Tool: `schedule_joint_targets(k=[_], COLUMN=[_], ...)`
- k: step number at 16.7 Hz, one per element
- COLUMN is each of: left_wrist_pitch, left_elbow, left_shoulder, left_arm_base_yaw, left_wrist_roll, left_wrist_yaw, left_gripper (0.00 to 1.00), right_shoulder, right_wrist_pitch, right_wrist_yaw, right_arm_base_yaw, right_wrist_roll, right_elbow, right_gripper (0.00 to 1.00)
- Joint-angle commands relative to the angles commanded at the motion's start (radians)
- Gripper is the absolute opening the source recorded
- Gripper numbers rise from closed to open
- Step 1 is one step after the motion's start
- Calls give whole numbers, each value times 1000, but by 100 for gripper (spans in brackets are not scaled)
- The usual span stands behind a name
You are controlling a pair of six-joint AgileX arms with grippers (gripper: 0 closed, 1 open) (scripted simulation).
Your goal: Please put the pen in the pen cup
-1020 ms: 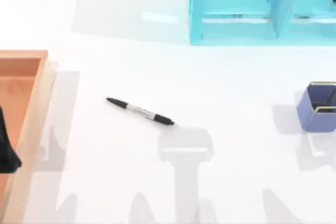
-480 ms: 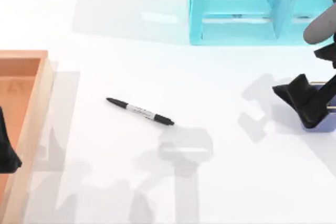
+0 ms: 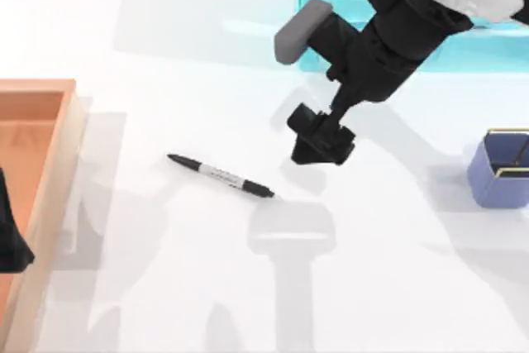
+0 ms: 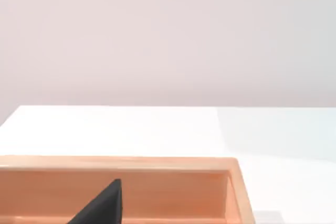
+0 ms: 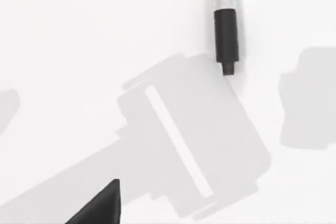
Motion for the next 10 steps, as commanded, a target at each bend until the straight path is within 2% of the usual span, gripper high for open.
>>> schedule_joint_targets(k=[5,10], left_wrist_pitch=[0,0], left_elbow=[0,0], left_shoulder=[0,0], left_arm_base_yaw=[0,0], left_wrist_roll=[0,0], left_wrist_yaw=[0,0], left_gripper=[100,100], right_shoulder=[356,553], right_wrist_pitch=[-191,-302], right_wrist_yaw=[-28,-35], right_arm_base_yaw=[50,60], right_wrist_roll=[-18,-6], right_elbow=[399,686], right_gripper=[100,100])
